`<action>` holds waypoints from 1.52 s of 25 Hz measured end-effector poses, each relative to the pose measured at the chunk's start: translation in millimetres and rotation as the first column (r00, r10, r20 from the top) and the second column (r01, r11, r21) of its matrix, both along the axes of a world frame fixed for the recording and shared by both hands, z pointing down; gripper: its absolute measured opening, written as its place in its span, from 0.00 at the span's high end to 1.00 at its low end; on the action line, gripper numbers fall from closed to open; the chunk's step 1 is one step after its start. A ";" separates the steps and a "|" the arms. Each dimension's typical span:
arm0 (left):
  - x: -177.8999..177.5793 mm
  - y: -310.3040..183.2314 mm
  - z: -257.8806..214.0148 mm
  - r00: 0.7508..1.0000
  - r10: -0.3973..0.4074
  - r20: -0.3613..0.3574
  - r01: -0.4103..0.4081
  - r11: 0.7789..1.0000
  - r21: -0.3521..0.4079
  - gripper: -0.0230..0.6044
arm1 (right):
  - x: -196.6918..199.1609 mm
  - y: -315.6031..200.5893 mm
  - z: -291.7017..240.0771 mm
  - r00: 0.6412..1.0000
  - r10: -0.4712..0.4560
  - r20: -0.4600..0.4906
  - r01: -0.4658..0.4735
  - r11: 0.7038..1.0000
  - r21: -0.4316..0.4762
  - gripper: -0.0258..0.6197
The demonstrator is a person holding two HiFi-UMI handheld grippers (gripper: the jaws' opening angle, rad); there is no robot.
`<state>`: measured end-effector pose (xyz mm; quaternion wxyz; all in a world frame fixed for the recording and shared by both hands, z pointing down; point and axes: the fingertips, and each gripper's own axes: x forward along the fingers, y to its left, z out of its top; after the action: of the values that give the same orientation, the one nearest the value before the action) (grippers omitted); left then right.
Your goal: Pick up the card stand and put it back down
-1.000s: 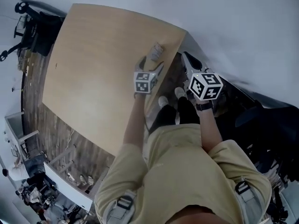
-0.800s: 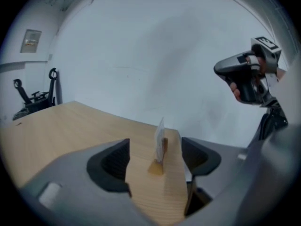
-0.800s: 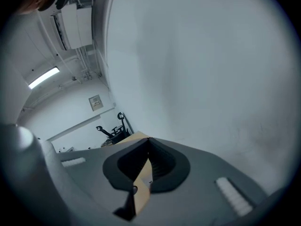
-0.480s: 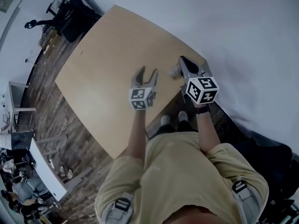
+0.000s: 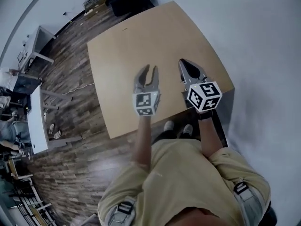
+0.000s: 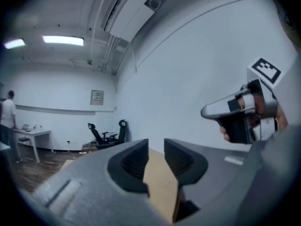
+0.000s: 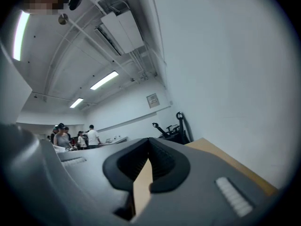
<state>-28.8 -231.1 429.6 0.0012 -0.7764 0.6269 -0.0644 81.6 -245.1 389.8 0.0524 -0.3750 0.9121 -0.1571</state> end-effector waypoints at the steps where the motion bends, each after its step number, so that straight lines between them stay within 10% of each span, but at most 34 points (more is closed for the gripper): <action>1: -12.9 8.9 -5.9 0.999 -0.040 0.000 0.040 0.999 0.011 0.80 | -15.5 4.2 0.3 0.999 -0.037 -0.002 0.037 0.999 0.001 0.96; 12: -141.9 106.5 -43.3 0.930 -0.353 -0.105 0.363 0.927 0.099 0.96 | -155.0 61.9 -2.0 0.951 -0.305 -0.057 0.308 0.949 0.065 0.96; 38: -208.1 144.1 -43.3 0.904 -0.371 -0.211 0.393 0.917 0.074 0.96 | -242.1 108.8 -8.4 0.915 -0.351 -0.198 0.380 0.915 0.136 0.96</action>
<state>-237.0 -87.0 386.3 -0.0277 -0.6397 0.7666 0.0483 -160.5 -136.2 381.4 -0.0234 -0.2034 0.9774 -0.0527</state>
